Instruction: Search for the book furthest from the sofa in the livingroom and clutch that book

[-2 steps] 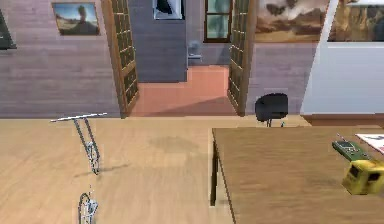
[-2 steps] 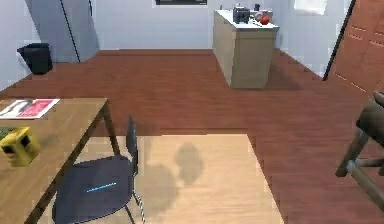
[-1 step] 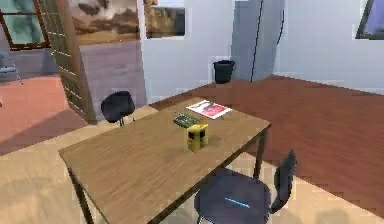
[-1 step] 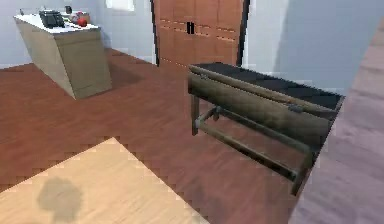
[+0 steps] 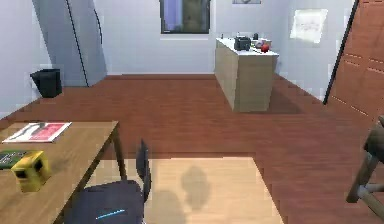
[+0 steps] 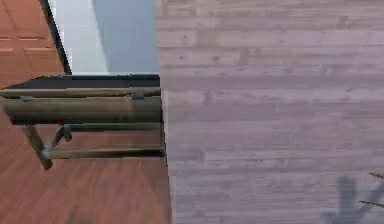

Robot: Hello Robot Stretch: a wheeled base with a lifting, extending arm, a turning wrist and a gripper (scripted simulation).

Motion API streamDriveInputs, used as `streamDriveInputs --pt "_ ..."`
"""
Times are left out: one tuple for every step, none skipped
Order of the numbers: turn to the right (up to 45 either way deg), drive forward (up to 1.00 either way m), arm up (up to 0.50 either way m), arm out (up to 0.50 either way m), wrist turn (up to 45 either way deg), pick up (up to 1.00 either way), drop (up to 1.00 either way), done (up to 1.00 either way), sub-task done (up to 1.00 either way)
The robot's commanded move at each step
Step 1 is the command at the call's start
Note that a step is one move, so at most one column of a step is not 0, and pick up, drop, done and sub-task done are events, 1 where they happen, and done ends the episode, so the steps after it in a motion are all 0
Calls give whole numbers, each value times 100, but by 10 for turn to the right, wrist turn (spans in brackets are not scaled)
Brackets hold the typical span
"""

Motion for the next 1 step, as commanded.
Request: streamDriveInputs --pt "420 0 0 0 0 0 0 0 0"
